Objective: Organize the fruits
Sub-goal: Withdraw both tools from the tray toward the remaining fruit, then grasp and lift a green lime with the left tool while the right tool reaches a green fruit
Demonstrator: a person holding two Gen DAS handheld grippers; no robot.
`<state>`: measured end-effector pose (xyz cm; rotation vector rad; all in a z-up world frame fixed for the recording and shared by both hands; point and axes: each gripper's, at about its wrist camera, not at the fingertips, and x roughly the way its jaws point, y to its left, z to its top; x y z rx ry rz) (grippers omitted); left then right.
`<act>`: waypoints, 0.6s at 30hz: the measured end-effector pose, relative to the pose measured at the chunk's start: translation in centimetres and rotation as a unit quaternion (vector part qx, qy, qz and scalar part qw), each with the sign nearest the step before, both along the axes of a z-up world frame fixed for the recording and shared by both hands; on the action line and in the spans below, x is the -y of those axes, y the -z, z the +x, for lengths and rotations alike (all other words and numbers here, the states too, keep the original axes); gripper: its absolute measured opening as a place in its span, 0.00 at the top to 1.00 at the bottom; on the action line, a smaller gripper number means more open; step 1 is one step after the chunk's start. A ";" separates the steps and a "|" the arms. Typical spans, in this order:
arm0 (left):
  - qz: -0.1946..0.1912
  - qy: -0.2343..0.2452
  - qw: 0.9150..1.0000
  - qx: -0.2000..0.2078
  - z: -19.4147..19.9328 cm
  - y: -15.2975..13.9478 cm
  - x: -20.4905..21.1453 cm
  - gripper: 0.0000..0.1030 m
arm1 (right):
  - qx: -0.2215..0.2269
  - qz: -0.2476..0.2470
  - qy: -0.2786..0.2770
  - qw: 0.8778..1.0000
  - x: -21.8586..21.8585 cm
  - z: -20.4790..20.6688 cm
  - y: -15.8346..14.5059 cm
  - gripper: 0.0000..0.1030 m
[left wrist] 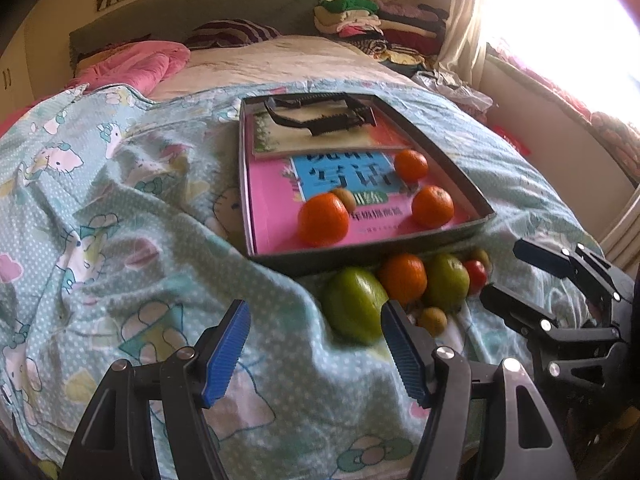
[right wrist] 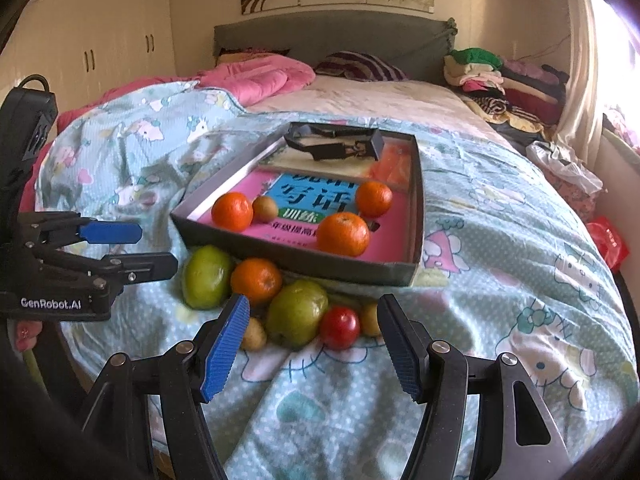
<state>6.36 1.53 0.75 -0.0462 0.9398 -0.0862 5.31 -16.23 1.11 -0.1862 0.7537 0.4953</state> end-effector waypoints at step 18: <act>0.014 0.045 0.999 -0.010 1.7 1.6 3.3 0.36 | -0.021 -0.058 -0.047 0.997 -1.6 2.9 2.4 0.34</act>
